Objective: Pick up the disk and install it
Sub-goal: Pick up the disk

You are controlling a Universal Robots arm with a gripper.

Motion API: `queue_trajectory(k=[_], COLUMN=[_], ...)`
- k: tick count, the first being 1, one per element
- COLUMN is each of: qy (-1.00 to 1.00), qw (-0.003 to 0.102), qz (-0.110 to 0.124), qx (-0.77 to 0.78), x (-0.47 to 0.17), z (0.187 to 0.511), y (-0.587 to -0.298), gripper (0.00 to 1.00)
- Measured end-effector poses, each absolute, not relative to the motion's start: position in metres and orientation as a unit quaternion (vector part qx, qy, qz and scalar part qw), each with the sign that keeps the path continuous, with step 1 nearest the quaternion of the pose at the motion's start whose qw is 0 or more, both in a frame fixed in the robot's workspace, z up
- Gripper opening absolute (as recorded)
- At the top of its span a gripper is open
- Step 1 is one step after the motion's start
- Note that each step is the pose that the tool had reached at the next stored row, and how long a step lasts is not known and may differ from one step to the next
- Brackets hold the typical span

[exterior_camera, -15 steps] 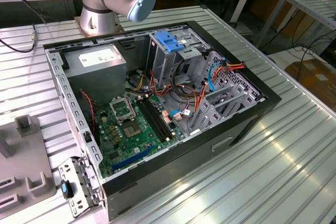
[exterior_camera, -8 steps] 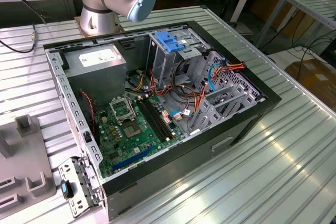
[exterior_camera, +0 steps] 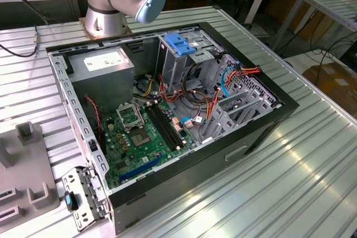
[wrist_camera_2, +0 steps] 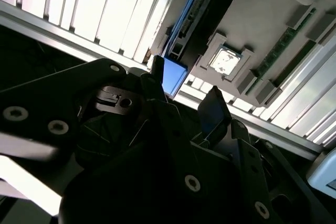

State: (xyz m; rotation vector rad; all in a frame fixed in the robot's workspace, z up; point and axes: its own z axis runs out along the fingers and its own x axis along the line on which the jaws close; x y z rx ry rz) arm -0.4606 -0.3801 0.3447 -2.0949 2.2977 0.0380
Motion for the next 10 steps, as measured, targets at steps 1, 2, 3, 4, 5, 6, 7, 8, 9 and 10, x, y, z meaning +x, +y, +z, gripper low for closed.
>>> queue_trajectory(k=[1,2,3,4,5,6,7,8,9,10], qy=[0.739,0.739,0.739,0.739,0.739,0.739,0.739,0.739,0.739,0.739], qw=[0.016,0.015,0.015,0.015,0.015,0.015,0.015,0.015,0.015,0.015], qz=[0.013,0.013,0.013,0.013,0.013,0.013,0.013,0.013,0.013,0.013], qx=[-0.674,-0.674,-0.674,-0.674,-0.674,-0.674,-0.674,-0.674,-0.674,-0.674], x=[-0.461,-0.461,-0.461,-0.461,-0.462,-0.462,-0.463,-0.464,-0.464,-0.465], z=[0.343,0.340,0.338,0.336,0.335,0.333,0.332,0.330,0.328,0.326], y=[-0.380,-0.379,-0.377,-0.376,-0.376,-0.375,-0.375,-0.374,-0.374,-0.374], gripper=[0.54,0.54,0.54,0.54,0.54,0.54,0.54,0.54,0.54,0.54])
